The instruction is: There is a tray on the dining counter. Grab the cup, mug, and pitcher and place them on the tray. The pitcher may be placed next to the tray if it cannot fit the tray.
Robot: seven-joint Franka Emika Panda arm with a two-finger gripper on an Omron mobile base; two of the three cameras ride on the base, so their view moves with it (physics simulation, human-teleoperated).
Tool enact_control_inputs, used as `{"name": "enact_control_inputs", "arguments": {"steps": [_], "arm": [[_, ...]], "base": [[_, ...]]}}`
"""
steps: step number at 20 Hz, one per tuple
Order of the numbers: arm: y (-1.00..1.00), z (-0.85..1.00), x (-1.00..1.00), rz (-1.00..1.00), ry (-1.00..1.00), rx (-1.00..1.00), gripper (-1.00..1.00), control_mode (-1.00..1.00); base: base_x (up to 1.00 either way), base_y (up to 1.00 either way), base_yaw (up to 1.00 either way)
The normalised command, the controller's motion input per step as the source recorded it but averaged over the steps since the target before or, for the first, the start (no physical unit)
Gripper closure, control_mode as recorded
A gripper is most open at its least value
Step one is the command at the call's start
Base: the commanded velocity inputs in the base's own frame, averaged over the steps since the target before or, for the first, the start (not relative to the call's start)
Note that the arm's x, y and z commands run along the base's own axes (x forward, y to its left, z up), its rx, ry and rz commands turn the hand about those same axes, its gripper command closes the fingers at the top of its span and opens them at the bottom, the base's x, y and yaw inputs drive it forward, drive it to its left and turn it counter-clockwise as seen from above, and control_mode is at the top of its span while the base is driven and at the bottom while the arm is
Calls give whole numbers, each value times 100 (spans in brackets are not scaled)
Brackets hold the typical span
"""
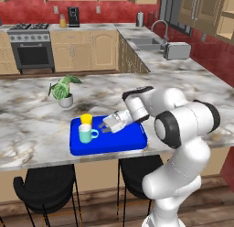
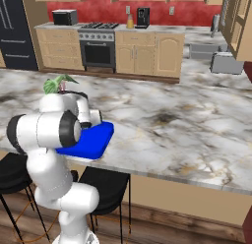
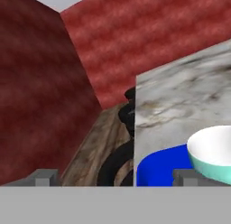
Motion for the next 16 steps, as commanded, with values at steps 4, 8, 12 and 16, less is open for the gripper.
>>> {"name": "enact_control_inputs", "arguments": {"steps": [4, 8, 12, 16], "arm": [[-34, 65, -91, -16, -6, -7, -100, -100], [-43, 87, -64, -31, 0, -2, -100, -100], [-42, 77, -55, -37, 0, -5, -100, -100], [-40, 72, -50, -36, 0, -10, -100, -100]], "base": [[0, 0, 0], [0, 0, 0], [0, 0, 0], [0, 0, 0]]}}
